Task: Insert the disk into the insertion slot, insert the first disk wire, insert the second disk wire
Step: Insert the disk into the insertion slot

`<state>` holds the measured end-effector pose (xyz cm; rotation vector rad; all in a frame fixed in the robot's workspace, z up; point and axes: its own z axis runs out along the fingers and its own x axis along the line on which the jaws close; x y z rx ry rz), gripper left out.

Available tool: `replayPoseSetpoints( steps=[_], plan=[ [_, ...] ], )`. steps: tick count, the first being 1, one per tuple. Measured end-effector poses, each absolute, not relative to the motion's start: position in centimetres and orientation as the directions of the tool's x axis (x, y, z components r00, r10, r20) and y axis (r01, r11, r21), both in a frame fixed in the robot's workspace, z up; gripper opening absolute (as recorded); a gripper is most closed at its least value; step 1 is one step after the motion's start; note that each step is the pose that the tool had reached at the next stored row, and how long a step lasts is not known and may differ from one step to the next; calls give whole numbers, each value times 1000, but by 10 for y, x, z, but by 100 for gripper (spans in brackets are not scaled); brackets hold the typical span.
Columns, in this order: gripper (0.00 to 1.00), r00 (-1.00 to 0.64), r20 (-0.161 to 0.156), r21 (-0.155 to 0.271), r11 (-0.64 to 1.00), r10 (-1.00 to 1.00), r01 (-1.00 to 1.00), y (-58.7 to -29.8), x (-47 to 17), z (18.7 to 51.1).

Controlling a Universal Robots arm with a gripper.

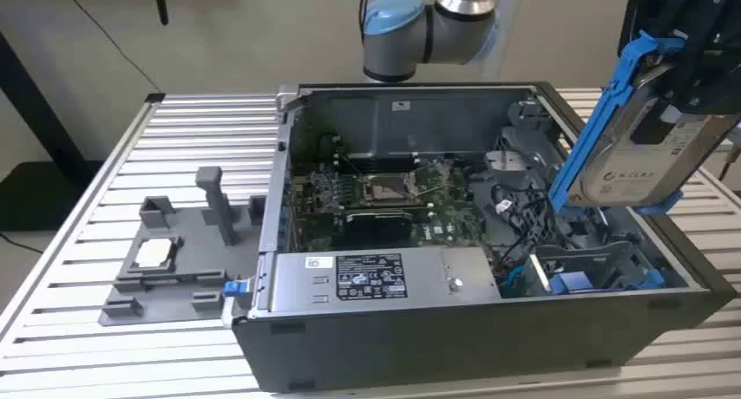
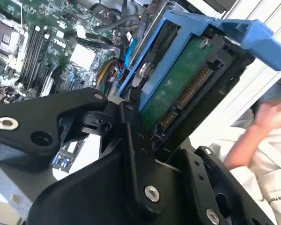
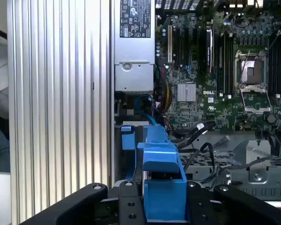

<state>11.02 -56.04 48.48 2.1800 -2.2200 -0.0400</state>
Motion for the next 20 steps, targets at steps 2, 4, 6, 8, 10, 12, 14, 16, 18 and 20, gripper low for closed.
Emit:
replayPoseSetpoints(
  steps=[2,4,6,8,10,12,14,16,18,20],
  plan=[
    [33,-18,3,39,18,-1000,-999,-560,110,485],
    [33,-18,3,39,18,-1000,-999,-560,110,485],
    [33,-18,3,39,18,-1000,-999,-560,110,485],
    [33,-18,3,39,18,-1000,-999,-560,110,485],
    [33,-18,3,39,18,-1000,-999,-560,110,485],
    [33,-18,3,39,18,-1000,-999,-560,110,485],
    [33,-18,6,39,18,-1000,-999,-560,110,484],
    [33,-18,13,39,19,-1000,-999,-560,110,483],
    [33,-18,20,39,19,-1000,-999,-560,110,482],
    [33,-18,20,39,19,-1000,-999,-560,110,480]
  ],
)
